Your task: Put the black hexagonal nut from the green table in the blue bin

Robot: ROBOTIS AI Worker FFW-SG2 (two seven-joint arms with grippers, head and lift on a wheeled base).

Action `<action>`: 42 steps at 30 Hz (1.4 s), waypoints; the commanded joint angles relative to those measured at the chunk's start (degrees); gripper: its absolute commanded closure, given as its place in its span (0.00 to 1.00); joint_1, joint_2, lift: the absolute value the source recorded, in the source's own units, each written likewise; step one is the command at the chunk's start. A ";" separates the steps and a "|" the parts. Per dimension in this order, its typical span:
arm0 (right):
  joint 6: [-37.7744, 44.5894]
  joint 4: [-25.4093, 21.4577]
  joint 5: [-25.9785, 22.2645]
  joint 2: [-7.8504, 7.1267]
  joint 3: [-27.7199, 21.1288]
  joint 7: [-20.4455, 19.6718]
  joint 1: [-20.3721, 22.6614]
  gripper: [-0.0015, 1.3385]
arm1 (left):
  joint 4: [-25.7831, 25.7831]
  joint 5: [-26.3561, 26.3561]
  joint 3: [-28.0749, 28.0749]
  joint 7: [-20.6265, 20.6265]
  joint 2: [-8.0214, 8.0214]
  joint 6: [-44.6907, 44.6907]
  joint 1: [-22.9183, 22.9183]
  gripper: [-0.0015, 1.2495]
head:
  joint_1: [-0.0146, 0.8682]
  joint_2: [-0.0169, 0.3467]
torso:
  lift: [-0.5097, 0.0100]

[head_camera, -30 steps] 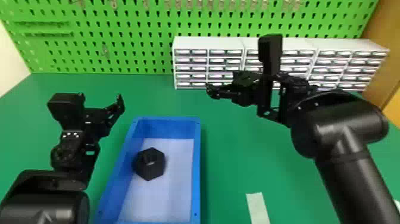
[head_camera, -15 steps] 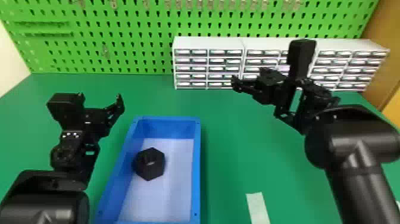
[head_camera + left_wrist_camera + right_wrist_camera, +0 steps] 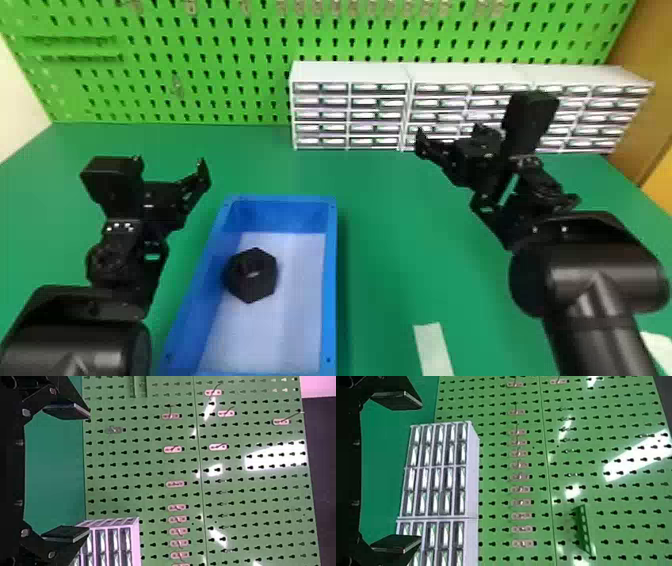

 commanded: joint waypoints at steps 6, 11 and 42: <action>-6.28 1.90 1.38 0.93 -0.27 -3.70 2.16 0.09 | 0.00 0.23 -0.14 0.00 0.00 0.00 -0.18 0.20 | 0.79 0.19 | 0.79; -9.79 2.52 1.90 1.28 -0.27 -5.46 3.22 0.09 | 0.00 0.32 -0.14 0.00 0.00 0.09 -0.26 0.20 | 0.79 0.19 | 0.79; -22.54 4.89 6.74 1.63 0.43 -16.09 9.81 0.09 | 0.97 0.76 -1.81 0.09 -0.09 0.62 -1.05 0.20 | 0.79 0.19 | 0.79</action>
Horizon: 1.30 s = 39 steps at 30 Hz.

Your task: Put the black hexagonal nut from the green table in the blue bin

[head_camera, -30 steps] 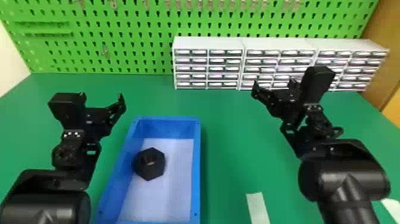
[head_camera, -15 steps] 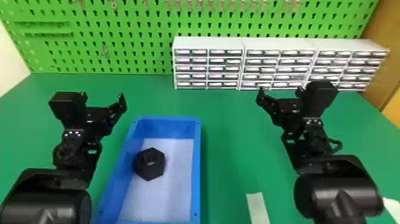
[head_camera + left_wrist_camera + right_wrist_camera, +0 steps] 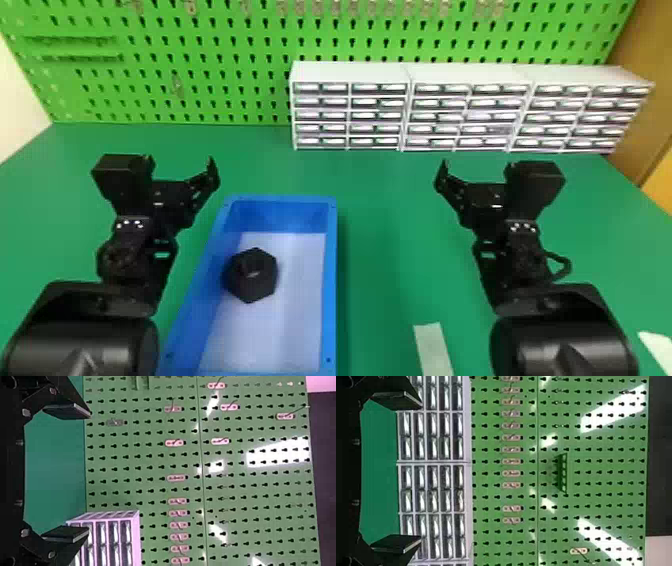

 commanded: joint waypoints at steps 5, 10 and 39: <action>-0.57 0.01 0.02 -0.33 -0.50 -0.83 0.33 0.09 | 0.45 0.09 -0.61 0.00 -0.01 0.08 -0.18 0.20 | 0.79 0.19 | 0.79; -0.48 0.01 -0.33 -0.41 -0.32 -1.09 0.50 0.09 | 0.63 0.09 -0.79 0.00 0.08 0.16 -0.27 0.19 | 0.79 0.19 | 0.79; 0.84 -0.07 -1.92 -1.65 0.91 -1.09 -0.11 0.09 | 1.68 0.09 -2.90 -0.09 -0.01 0.16 -1.94 0.19 | 0.79 0.19 | 0.79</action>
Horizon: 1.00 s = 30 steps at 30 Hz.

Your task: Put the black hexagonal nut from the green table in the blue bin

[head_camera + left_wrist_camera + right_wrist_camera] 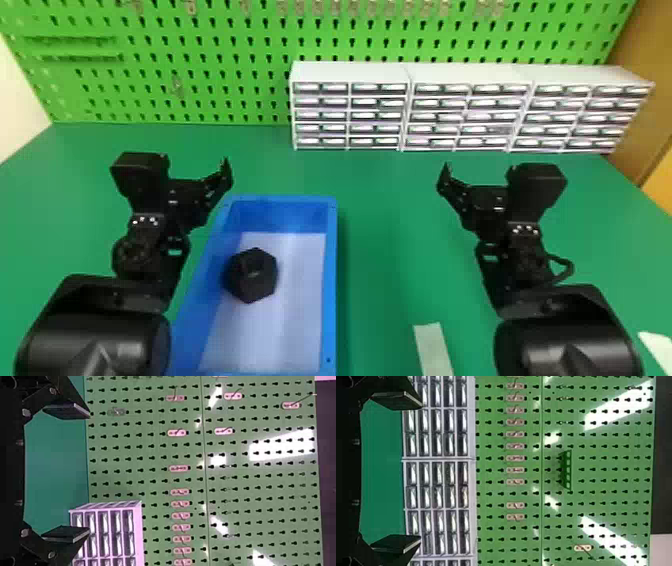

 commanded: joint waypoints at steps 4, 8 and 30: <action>0.11 -0.09 -0.11 -0.23 -0.03 0.00 -0.13 0.09 | 0.31 -0.24 -1.05 -0.02 -0.01 0.00 -0.76 0.19 | 0.79 0.19 | 0.79; 0.55 -0.09 -0.11 -0.31 -0.20 0.00 0.04 0.09 | 0.66 -0.24 -0.88 -0.02 -0.01 0.00 -0.76 0.19 | 0.79 0.19 | 0.79; 3.97 -2.47 2.36 1.01 -3.28 0.00 2.41 0.09 | -1.01 -1.03 2.02 -0.02 0.07 2.11 1.88 0.20 | 0.79 0.19 | 0.79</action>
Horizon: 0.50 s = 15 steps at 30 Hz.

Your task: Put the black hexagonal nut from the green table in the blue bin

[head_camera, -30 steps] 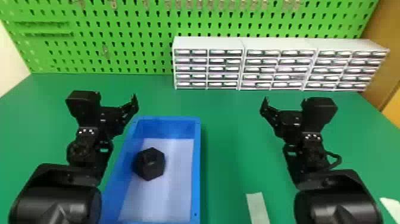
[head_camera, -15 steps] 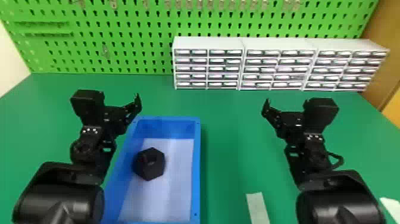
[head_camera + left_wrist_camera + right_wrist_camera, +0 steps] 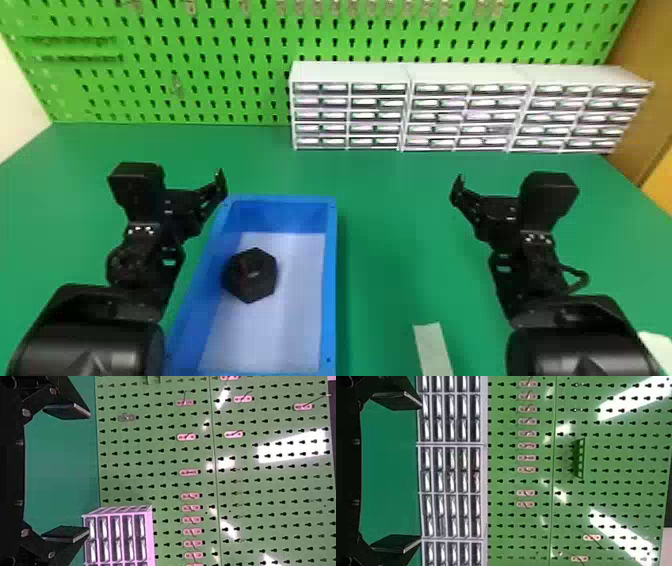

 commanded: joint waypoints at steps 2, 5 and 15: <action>1.05 -0.66 0.43 0.37 -0.22 0.00 0.15 0.09 | -1.52 -0.93 0.90 -0.02 0.02 1.69 0.31 0.20 | 0.79 0.19 | 0.79; 1.57 -1.10 0.34 0.46 -0.39 0.00 0.24 0.09 | -1.61 -1.29 1.25 -0.02 0.02 1.78 0.31 0.19 | 0.79 0.19 | 0.79; 2.71 -1.45 0.69 0.29 -1.01 0.00 -0.55 0.09 | -1.52 -2.16 0.99 -0.02 0.02 3.01 -0.40 0.19 | 0.79 0.19 | 0.79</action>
